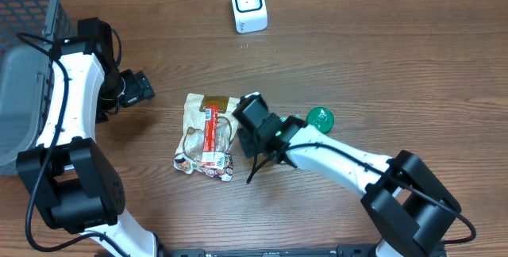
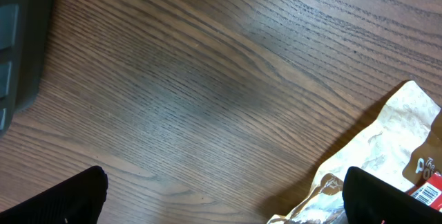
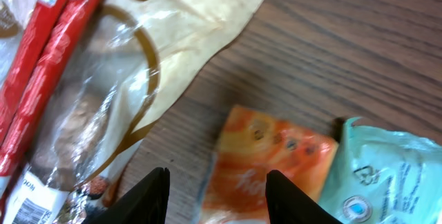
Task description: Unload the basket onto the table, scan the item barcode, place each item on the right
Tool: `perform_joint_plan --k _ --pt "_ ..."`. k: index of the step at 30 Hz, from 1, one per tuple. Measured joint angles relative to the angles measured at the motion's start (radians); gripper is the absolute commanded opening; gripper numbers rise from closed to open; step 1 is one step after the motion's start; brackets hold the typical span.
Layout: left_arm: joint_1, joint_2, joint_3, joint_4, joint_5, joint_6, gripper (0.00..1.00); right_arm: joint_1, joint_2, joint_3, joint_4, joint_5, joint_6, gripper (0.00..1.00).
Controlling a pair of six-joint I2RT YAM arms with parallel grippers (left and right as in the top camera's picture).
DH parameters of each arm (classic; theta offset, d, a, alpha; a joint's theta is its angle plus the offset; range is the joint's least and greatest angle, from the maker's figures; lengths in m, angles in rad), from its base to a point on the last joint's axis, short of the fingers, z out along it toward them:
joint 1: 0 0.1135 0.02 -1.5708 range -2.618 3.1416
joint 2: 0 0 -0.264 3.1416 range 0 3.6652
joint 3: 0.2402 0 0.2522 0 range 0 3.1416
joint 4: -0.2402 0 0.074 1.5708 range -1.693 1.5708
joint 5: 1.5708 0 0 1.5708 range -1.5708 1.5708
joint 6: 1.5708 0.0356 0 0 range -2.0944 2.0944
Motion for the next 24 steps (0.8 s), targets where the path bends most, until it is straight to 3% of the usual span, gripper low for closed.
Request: perform_joint_plan --k 5,17,19,22,24 --pt "0.0 0.0 0.0 0.0 0.0 0.0 1.0 0.065 0.0 0.0 -0.004 0.09 0.014 0.48" --pt "0.0 0.0 0.0 0.0 0.0 0.0 1.0 0.066 0.004 0.0 0.002 0.13 0.062 0.48" --pt "0.0 0.0 0.0 0.0 0.0 0.0 1.0 0.066 0.013 0.0 0.009 0.131 0.066 0.66" --pt "0.0 0.0 0.0 0.0 0.0 0.0 1.0 0.066 0.036 0.0 0.018 0.132 0.075 0.71" --pt "0.0 0.0 0.0 0.0 0.0 0.0 1.0 0.066 0.047 0.0 0.029 0.13 0.073 1.0"
